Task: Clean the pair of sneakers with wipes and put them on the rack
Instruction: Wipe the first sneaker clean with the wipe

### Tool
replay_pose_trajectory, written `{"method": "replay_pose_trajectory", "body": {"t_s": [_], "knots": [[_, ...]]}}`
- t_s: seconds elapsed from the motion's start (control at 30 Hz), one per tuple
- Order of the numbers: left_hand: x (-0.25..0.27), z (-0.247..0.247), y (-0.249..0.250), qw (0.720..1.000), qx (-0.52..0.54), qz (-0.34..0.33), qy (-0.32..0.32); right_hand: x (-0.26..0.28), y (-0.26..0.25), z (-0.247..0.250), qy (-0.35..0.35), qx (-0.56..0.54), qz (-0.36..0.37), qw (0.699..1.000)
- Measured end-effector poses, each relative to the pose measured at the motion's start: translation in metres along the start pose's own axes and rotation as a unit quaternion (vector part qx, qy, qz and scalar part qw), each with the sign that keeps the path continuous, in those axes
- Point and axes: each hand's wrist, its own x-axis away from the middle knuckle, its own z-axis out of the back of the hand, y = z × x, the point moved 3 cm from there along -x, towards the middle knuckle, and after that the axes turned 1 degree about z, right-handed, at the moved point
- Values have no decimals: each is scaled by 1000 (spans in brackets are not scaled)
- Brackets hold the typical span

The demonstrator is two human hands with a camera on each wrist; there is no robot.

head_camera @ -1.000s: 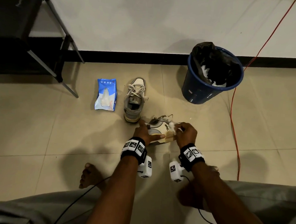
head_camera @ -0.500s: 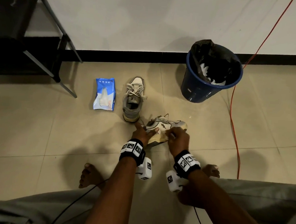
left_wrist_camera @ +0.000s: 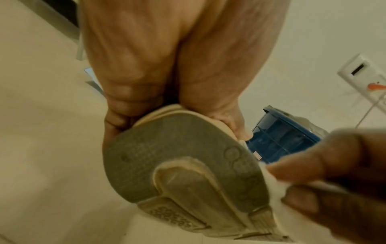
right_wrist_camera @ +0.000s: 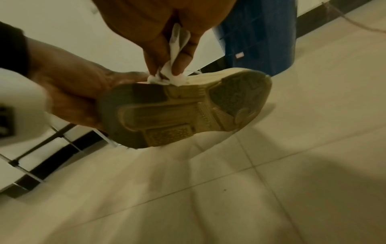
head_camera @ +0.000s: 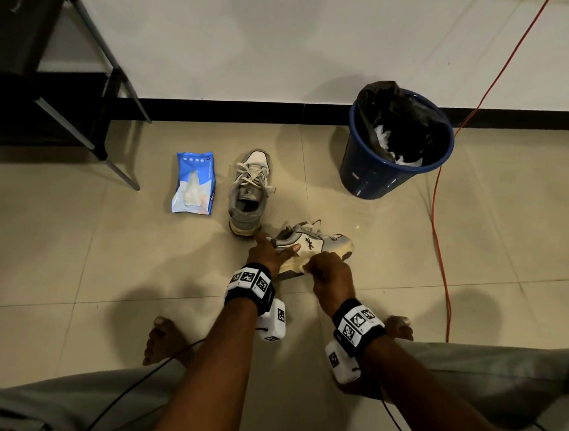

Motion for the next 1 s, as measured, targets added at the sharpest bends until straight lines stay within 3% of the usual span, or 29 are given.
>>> {"method": "replay_pose_trajectory", "body": {"t_s": [0.07, 0.2, 0.4, 0.53, 0.63, 0.73, 0.9, 1.0], "knots": [[2, 1, -2, 1000, 0, 11, -3, -1, 1, -1, -26, -6, -2, 1000], [2, 0, -4, 1000, 9, 23, -8, -16, 38, 16, 7, 63, -56, 996], [-8, 2, -14, 998, 41, 43, -23, 1, -13, -14, 12, -61, -34, 997], [-7, 0, -20, 999, 23, 31, -16, -13, 34, 8, 6, 54, -57, 997], [-7, 1, -25, 999, -18, 25, -8, -25, 55, 22, 36, 80, -114, 990], [-11, -1, -38, 993, -118, 16, -24, -22, 44, 15, 65, 14, -150, 986], [-2, -18, -48, 975, -219, 37, -31, 13, 28, -30, -37, 1, -146, 989], [2, -21, -39, 980, -192, 54, -24, 4, 27, -33, -8, -7, -139, 990]]}}
